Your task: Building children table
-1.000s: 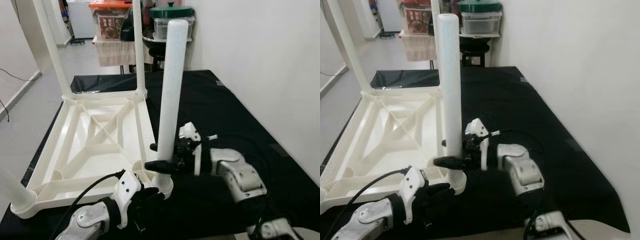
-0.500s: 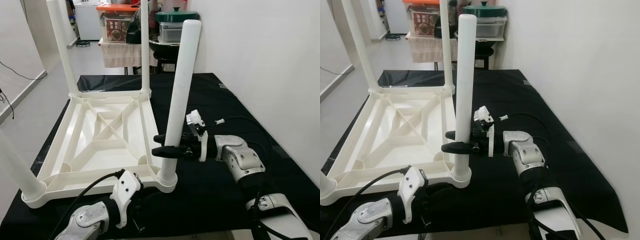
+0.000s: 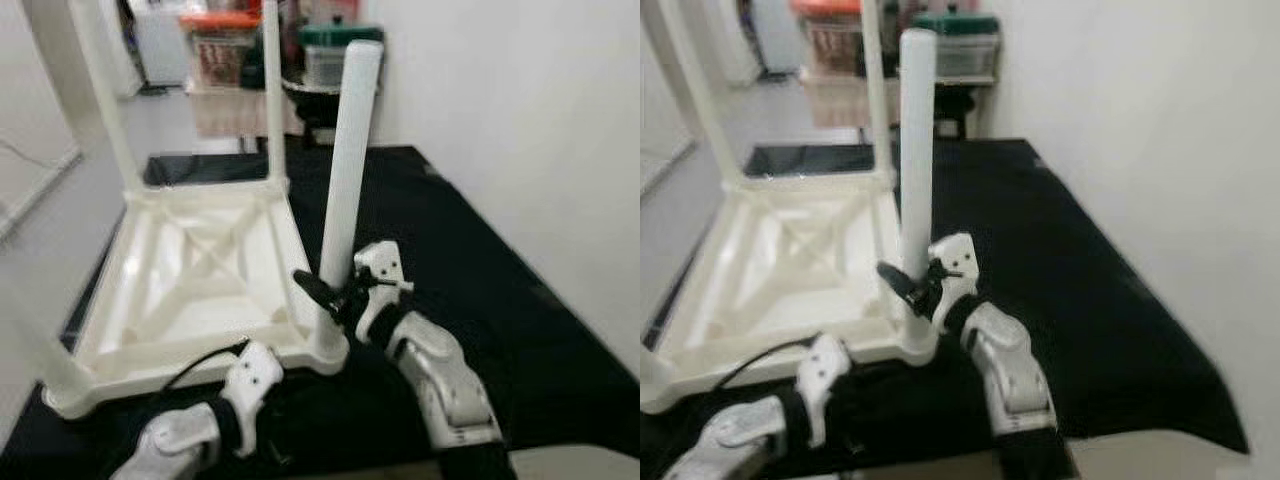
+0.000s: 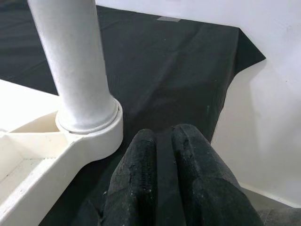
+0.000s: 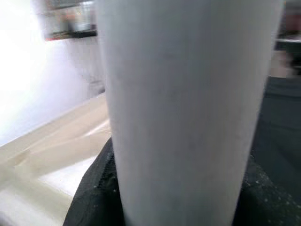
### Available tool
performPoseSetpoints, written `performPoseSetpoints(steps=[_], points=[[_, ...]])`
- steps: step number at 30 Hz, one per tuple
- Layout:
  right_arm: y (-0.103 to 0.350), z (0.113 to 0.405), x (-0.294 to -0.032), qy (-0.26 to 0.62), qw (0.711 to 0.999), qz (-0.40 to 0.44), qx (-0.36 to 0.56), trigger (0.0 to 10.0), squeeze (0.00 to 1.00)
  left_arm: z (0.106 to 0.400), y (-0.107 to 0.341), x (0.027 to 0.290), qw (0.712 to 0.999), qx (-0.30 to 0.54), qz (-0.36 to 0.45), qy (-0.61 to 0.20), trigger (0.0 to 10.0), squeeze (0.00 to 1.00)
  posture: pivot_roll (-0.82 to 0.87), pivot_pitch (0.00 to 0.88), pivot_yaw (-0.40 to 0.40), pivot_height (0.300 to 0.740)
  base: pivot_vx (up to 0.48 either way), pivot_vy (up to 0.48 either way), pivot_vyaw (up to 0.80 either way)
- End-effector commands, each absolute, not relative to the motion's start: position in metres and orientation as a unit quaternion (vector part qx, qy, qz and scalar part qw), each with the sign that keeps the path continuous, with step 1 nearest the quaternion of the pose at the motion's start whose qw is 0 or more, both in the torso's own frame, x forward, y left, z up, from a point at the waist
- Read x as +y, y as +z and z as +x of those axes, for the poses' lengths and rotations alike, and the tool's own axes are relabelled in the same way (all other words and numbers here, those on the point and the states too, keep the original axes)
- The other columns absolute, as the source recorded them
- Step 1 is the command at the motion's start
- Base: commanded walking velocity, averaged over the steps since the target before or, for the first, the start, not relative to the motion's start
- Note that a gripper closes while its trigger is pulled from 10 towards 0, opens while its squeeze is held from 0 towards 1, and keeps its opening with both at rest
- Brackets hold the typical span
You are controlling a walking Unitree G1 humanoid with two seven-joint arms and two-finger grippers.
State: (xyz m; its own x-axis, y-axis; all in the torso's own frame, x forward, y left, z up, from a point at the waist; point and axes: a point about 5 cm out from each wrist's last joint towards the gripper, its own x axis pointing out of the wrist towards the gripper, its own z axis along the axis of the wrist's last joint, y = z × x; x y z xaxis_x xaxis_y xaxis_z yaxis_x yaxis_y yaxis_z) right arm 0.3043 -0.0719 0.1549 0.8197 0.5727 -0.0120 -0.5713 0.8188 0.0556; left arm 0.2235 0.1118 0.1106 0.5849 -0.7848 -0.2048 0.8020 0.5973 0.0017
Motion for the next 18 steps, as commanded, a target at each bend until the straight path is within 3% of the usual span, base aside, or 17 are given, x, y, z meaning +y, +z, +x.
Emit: performPoseSetpoints(steps=[1,6,7,8,13,15,17,18], points=[[0.111,0.295,-0.072,0.266,0.956,0.011,0.124,0.0,0.0,0.221,0.108,0.112,0.885,0.1,0.044,-0.452,10.0,0.0,0.05,0.0,-0.037,0.74,0.0,0.0,0.0],[0.109,0.296,-0.07,0.288,0.949,0.01,0.128,0.0,0.0,0.221,0.108,0.112,0.886,0.1,0.042,-0.451,10.0,0.0,0.04,0.0,-0.031,0.74,0.0,0.0,0.0],[0.108,0.299,-0.075,0.274,0.953,0.019,0.131,9.4,0.0,0.221,0.108,0.113,0.886,0.101,0.042,-0.451,10.0,0.0,0.05,0.0,-0.027,0.74,0.0,0.0,0.0],[0.113,0.3,-0.072,0.303,0.944,0.042,0.123,10.0,1.0,0.221,0.108,0.112,0.886,0.1,0.043,-0.451,10.0,0.0,0.05,0.0,-0.027,0.74,0.0,0.0,0.0],[0.133,0.3,-0.06,0.389,0.91,0.107,0.094,10.0,1.0,0.223,0.108,0.111,0.885,0.099,0.045,-0.452,10.0,0.0,0.06,0.0,-0.026,0.74,0.0,0.0,0.0],[0.165,0.297,-0.051,0.473,0.873,0.11,0.043,10.0,1.0,0.224,0.108,0.111,0.886,0.099,0.047,-0.45,10.0,0.0,0.06,0.0,-0.031,0.74,0.0,0.0,0.0],[0.165,0.297,-0.051,0.473,0.873,0.11,0.043,10.0,1.0,0.224,0.108,0.111,0.886,0.099,0.047,-0.45,10.0,0.0,0.06,0.0,-0.031,0.74,0.0,0.0,0.0],[0.182,0.295,-0.051,0.541,0.837,0.079,0.008,10.0,0.44,0.225,0.109,0.111,0.887,0.098,0.048,-0.449,10.0,0.0,0.07,0.0,-0.032,0.74,0.0,0.0,0.0]])
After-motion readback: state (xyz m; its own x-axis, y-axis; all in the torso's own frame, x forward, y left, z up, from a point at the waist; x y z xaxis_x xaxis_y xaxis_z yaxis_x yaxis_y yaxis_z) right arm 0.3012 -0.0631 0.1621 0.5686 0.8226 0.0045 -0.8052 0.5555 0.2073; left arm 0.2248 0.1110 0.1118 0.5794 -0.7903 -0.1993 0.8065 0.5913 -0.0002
